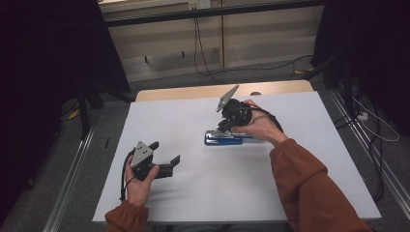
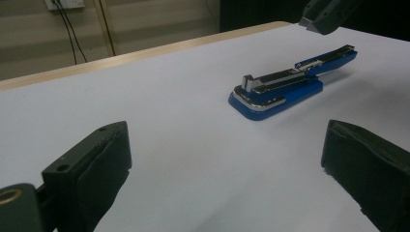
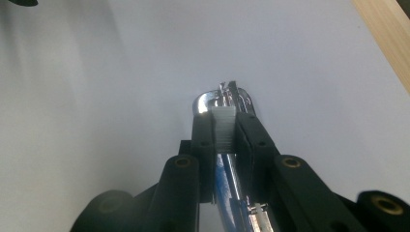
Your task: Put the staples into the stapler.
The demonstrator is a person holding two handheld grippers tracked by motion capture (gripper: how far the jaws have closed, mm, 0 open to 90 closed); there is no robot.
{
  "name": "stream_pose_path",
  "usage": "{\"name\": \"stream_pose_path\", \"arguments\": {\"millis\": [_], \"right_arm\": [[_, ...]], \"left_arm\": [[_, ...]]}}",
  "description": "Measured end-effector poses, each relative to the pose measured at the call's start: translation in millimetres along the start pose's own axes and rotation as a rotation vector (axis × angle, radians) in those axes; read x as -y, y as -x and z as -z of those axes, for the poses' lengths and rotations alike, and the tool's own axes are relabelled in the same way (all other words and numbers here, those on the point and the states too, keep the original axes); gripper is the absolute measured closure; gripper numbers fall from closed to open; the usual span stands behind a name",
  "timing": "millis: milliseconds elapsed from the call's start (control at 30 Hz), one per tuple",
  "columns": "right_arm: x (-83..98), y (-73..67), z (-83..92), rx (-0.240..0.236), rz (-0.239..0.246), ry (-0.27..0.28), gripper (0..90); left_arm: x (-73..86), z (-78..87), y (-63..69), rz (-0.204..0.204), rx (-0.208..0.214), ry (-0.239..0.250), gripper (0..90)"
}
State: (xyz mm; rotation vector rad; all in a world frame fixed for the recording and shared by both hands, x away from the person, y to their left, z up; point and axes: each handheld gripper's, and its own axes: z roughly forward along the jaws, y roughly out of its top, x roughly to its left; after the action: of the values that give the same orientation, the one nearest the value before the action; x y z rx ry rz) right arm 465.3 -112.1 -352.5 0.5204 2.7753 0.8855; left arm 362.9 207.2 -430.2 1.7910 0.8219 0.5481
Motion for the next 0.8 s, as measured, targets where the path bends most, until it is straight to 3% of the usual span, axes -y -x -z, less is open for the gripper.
{"name": "stream_pose_path", "arguments": {"millis": [333, 800], "right_arm": [[-3.4, 3.6, -9.8, -0.011, 0.041, -0.026, 79.3], [-9.7, 12.1, -31.3, -0.025, 0.057, -0.064, 79.3]], "left_arm": [[0.1, 0.0, 0.1, -0.001, 0.002, -0.003, 3.9], [0.3, -0.4, 0.2, 0.004, 0.002, 0.002, 3.9]]}}
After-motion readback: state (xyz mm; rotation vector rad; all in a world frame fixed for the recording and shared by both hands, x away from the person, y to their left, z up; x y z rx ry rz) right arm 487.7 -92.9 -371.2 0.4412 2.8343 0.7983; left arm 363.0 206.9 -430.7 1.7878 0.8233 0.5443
